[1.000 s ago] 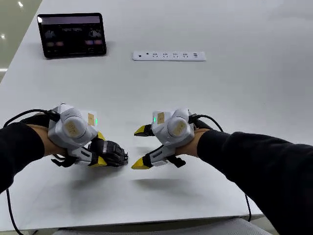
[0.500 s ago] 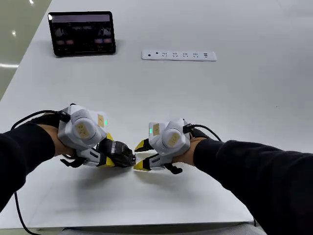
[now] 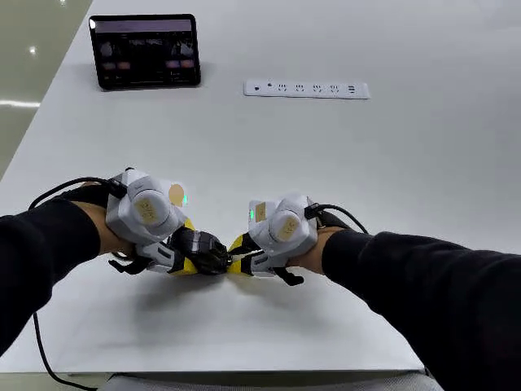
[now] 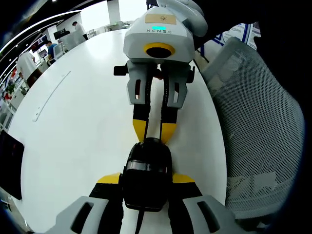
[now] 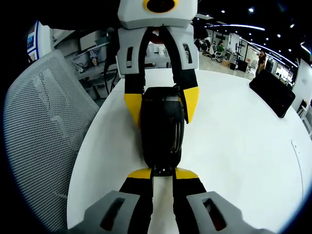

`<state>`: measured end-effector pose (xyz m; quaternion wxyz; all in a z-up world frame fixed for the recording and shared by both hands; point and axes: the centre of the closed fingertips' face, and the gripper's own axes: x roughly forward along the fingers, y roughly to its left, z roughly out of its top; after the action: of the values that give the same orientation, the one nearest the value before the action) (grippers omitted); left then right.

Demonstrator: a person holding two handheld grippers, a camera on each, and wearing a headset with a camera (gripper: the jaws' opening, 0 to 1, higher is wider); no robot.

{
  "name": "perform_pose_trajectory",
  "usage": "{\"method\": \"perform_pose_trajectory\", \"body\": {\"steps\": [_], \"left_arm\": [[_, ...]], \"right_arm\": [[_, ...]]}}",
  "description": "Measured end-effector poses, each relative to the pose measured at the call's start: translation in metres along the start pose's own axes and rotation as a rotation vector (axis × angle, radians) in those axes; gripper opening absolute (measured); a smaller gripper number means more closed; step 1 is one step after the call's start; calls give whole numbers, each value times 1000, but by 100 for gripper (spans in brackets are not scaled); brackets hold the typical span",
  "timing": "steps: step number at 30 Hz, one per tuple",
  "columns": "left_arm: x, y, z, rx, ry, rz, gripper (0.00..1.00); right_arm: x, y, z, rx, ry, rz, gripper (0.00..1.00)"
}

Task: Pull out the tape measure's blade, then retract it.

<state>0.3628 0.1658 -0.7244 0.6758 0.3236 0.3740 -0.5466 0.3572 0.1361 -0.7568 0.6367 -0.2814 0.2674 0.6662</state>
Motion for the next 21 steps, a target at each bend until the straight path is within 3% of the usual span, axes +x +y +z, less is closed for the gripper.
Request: {"method": "perform_pose_trajectory", "body": {"steps": [21], "left_arm": [[1,-1,1,-25,0,0,31]], "right_arm": [[-10,1,-8,-5,21,16,8]]}}
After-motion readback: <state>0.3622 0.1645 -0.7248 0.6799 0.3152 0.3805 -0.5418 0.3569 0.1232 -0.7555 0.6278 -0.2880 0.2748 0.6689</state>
